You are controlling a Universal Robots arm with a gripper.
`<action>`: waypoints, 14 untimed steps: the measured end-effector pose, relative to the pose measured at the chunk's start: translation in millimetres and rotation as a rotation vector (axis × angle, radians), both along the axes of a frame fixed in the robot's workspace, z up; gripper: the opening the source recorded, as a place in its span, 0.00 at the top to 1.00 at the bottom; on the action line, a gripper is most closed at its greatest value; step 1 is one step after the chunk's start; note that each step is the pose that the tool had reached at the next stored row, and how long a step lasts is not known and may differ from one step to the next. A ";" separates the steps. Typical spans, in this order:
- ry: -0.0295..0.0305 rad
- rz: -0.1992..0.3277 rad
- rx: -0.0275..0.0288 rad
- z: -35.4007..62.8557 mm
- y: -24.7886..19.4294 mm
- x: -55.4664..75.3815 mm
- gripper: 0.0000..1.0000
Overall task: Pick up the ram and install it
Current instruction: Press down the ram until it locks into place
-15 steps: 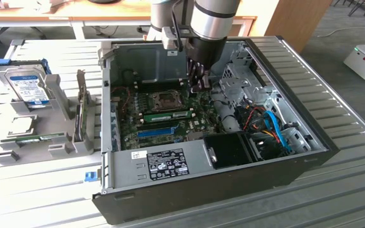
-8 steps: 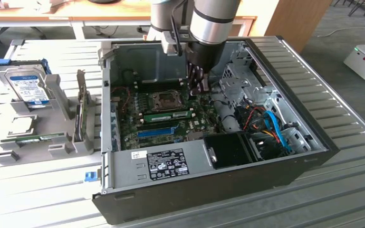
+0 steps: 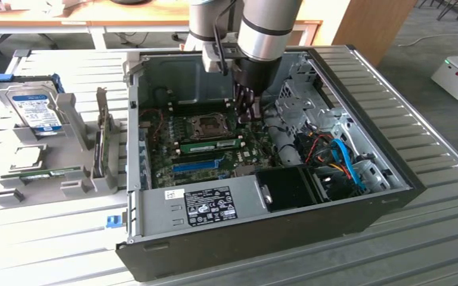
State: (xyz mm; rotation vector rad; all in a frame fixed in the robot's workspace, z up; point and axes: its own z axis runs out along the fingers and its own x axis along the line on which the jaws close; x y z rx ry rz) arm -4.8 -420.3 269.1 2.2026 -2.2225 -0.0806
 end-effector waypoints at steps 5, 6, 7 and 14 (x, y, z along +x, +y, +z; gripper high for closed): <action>-0.0002 0.000 0.0001 -5.8 0.0 0.0 0.89; -0.0003 0.000 0.0000 -7.0 0.0 0.0 0.89; -0.0003 0.000 0.0000 -8.1 0.0 0.0 0.89; -0.0004 0.000 -0.0001 -15.8 0.0 0.0 0.89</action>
